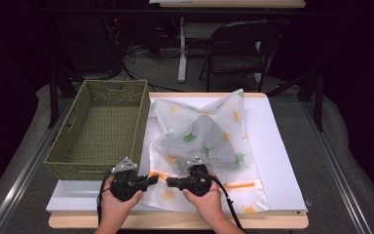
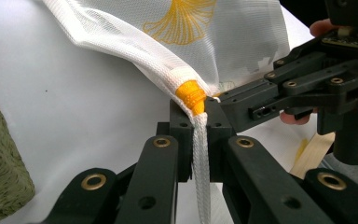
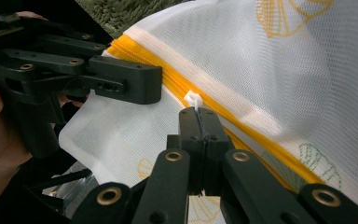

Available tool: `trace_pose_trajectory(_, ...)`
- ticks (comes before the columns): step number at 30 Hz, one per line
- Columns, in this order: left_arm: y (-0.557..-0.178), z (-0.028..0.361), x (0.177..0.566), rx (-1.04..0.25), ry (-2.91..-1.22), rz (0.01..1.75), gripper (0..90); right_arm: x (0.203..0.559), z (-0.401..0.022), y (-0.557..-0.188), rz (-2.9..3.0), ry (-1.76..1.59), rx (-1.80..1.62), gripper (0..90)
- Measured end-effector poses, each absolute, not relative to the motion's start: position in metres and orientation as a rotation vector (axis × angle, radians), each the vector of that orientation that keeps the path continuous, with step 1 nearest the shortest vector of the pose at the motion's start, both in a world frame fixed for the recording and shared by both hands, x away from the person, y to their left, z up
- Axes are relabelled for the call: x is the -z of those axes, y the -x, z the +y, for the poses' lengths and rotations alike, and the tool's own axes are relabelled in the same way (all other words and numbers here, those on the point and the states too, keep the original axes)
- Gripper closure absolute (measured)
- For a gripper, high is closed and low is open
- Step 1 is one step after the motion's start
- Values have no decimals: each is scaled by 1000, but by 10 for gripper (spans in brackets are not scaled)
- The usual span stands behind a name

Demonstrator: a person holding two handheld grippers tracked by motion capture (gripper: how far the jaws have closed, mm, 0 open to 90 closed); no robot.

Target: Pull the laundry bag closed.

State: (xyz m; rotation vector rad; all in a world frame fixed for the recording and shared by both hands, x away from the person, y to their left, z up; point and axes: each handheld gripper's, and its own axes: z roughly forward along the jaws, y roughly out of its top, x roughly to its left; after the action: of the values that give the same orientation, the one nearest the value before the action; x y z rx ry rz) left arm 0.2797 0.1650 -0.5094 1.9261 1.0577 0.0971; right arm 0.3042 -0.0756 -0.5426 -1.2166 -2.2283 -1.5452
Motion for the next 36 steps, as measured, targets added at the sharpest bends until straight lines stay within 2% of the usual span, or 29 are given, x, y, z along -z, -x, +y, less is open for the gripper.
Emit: trace_pose_trajectory(36, -277, 171, 510, -117, -1925, 1072, 864, 548, -135, -287, -2398, 1322, 1391, 900)
